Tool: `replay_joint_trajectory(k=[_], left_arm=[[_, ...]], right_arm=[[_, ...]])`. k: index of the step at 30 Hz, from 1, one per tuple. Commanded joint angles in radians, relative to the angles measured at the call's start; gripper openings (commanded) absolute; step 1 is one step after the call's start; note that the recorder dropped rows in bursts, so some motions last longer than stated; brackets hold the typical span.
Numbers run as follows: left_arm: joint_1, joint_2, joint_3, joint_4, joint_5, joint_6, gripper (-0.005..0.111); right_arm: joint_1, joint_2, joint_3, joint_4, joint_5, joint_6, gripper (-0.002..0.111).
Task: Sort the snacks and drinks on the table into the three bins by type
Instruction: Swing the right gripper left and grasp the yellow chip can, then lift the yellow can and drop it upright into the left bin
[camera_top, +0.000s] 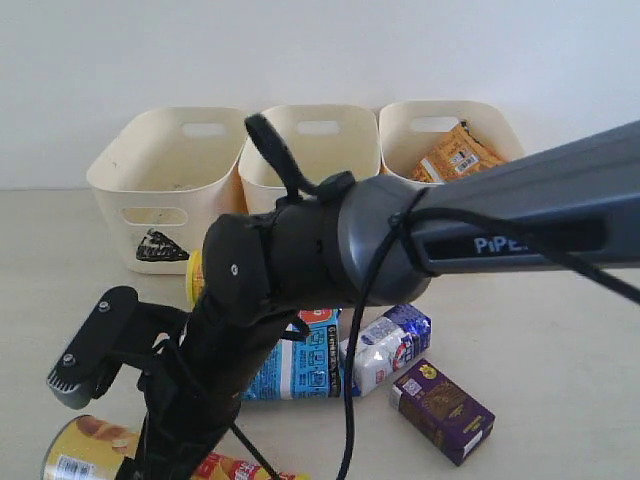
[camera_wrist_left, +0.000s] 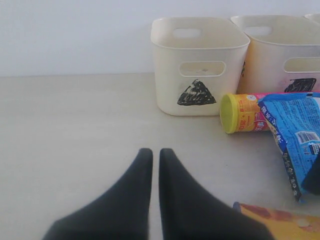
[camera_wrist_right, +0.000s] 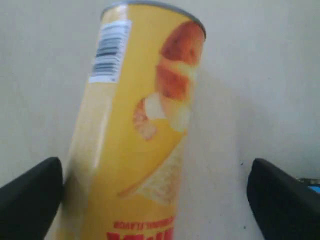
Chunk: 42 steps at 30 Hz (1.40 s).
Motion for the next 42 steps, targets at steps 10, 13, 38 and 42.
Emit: replay_joint_trajectory(k=[10, 13, 38, 42], left_arm=[[0.003, -0.003, -0.002, -0.002, -0.006, -0.007, 0.004], [0.003, -0.003, -0.002, -0.002, -0.006, -0.007, 0.004], [0.003, -0.003, -0.002, -0.002, -0.006, -0.007, 0.004], [0.003, -0.003, -0.002, -0.002, -0.006, -0.007, 0.004]], right_arm=[[0.004, 0.073, 0.005, -0.006, 0.054, 0.052, 0.039], [0.004, 0.062, -0.007, -0.006, 0.064, 0.074, 0.002], [-0.124, 0.083, -0.405, -0.086, -0.938, 0.503, 0.000], [-0.176, 0.251, -0.617, -0.084, -0.956, 0.526, 0.000]])
